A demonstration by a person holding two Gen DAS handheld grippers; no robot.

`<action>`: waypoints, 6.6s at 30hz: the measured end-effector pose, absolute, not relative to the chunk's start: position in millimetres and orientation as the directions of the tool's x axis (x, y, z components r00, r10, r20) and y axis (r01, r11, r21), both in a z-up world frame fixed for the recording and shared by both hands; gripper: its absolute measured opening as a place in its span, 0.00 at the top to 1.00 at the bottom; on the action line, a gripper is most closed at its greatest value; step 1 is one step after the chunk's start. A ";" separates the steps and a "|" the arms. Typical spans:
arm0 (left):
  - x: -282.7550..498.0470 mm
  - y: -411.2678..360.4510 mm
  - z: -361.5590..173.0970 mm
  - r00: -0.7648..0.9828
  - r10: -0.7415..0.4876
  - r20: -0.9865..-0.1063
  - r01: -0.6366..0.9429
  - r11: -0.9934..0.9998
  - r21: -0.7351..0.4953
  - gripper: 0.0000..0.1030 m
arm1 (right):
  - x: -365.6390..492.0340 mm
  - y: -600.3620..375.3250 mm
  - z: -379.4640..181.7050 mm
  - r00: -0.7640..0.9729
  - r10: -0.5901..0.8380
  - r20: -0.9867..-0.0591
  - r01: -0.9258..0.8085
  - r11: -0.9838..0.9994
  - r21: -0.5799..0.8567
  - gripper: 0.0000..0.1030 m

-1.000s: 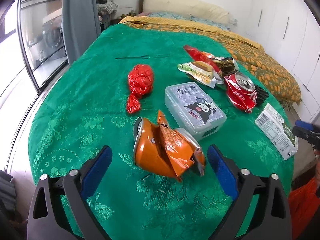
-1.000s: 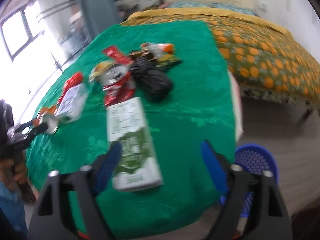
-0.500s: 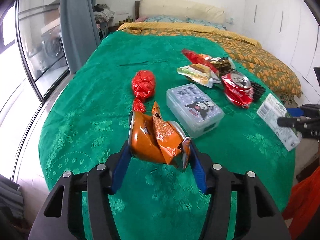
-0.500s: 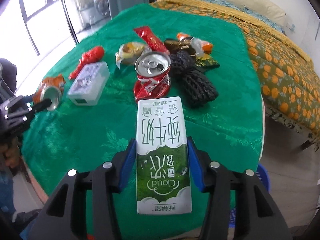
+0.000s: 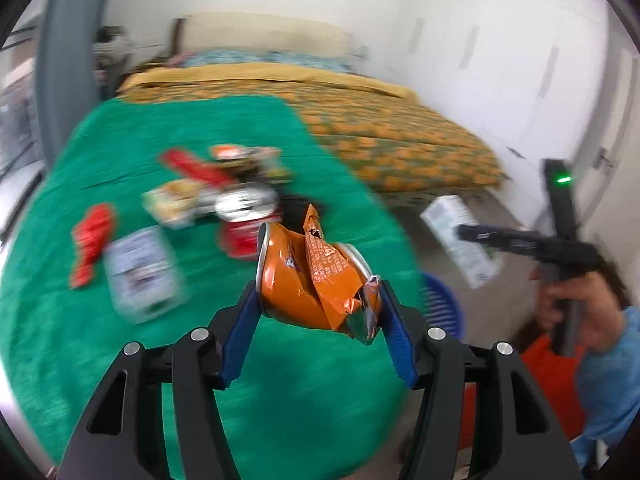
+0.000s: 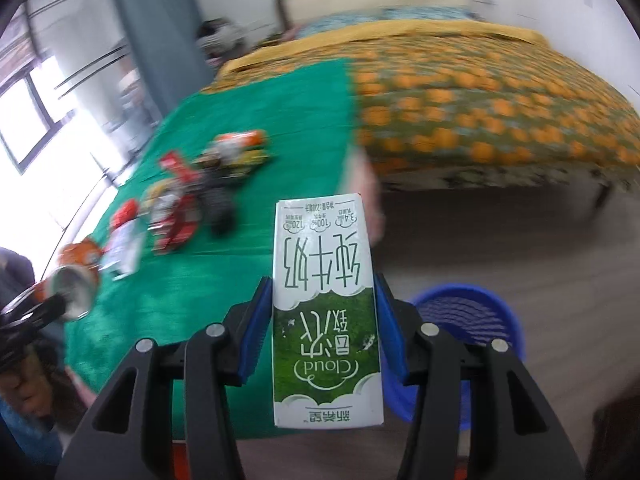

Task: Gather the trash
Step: 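Carry the orange can and milk carton in both tools over the blue wastebasket, then open both tools to drop the can and carton into the wastebasket, then grasp the clear Kuromi box with the left tool while the right tool grasps the black scrubber, then carry the Kuromi box and black scrubber in both tools over the wastebasket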

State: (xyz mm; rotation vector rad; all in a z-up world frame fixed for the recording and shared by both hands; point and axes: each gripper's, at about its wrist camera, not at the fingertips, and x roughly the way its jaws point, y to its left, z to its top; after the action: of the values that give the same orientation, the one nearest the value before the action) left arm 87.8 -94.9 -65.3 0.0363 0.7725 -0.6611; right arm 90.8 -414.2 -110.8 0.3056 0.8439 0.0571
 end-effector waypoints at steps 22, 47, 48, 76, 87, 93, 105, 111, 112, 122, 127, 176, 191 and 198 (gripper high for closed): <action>109.9 -397.3 -206.8 0.232 -0.537 -0.811 0.717 0.658 -0.230 0.25 | 83.4 -579.0 -221.8 0.620 0.072 -0.781 0.343 0.870 0.353 0.46; 69.7 -258.1 -140.4 0.482 -0.499 -0.720 0.638 0.763 -0.102 0.05 | 68.7 -499.1 -106.4 0.832 -0.018 -0.555 0.177 0.956 0.235 0.08; 69.2 -246.1 -141.0 0.491 -0.484 -0.725 0.624 0.776 -0.095 0.05 | 73.3 -485.4 -104.9 0.832 0.004 -0.555 0.144 0.964 0.223 0.08; 220.0 -15.5 -149.3 0.591 -0.069 -0.803 0.088 0.996 -0.021 0.05 | 111.6 -255.2 -141.2 0.697 0.275 -0.662 -0.322 0.945 0.054 0.08; 231.6 -10.9 -158.7 0.562 -0.027 -0.827 0.088 0.996 0.027 0.05 | 139.3 -277.8 -142.7 0.728 0.194 -0.658 -0.235 0.972 0.026 0.08; 218.1 15.5 -150.9 0.552 -0.036 -0.833 0.106 0.994 0.027 0.05 | 199.7 -285.7 -137.2 0.700 0.198 -0.686 -0.262 0.965 0.012 0.08; 240.7 -4.4 -152.7 0.545 -0.058 -0.836 0.195 0.979 0.059 0.07 | 264.8 -260.3 -152.7 0.591 0.302 -0.748 -0.378 0.923 0.074 0.57; 236.4 -1.1 -158.4 0.526 -0.085 -0.846 0.205 0.978 0.029 0.41 | 229.3 -280.8 -142.8 0.613 0.315 -0.725 -0.308 0.940 0.149 0.59; 231.8 -0.8 -157.8 0.531 -0.087 -0.843 0.205 0.978 0.028 0.41 | 220.9 -285.9 -140.4 0.615 0.320 -0.720 -0.299 0.940 0.162 0.59; 141.3 -18.6 -151.5 0.556 -0.199 -0.807 0.240 0.968 -0.074 0.41 | 124.0 -300.9 -137.4 0.617 0.310 -0.723 -0.183 0.950 0.252 0.59; 109.4 -23.4 -160.0 0.557 -0.195 -0.807 0.243 0.968 -0.065 0.40 | 102.1 -273.1 -149.5 0.581 0.311 -0.752 -0.221 0.950 0.222 0.55; 110.9 -117.3 -124.7 0.489 -0.379 -0.785 0.443 0.884 -0.150 0.42 | 108.3 -360.7 -110.6 0.618 0.303 -0.725 -0.095 0.945 0.314 0.67; 108.4 -332.1 -156.7 0.324 -0.481 -0.814 0.635 0.749 -0.190 0.42 | 86.6 -530.9 -184.8 0.578 0.101 -0.809 0.247 0.924 0.292 0.67; 119.9 -390.7 -211.6 0.285 -0.425 -0.859 0.650 0.745 -0.152 0.41 | 83.1 -564.2 -211.7 0.579 0.121 -0.807 0.300 0.888 0.348 0.67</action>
State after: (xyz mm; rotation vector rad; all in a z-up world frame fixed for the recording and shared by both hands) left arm 119.9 -390.7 -211.6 0.2452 1.0592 -0.7278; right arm 83.1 -564.2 -211.7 0.4849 0.9577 -0.1101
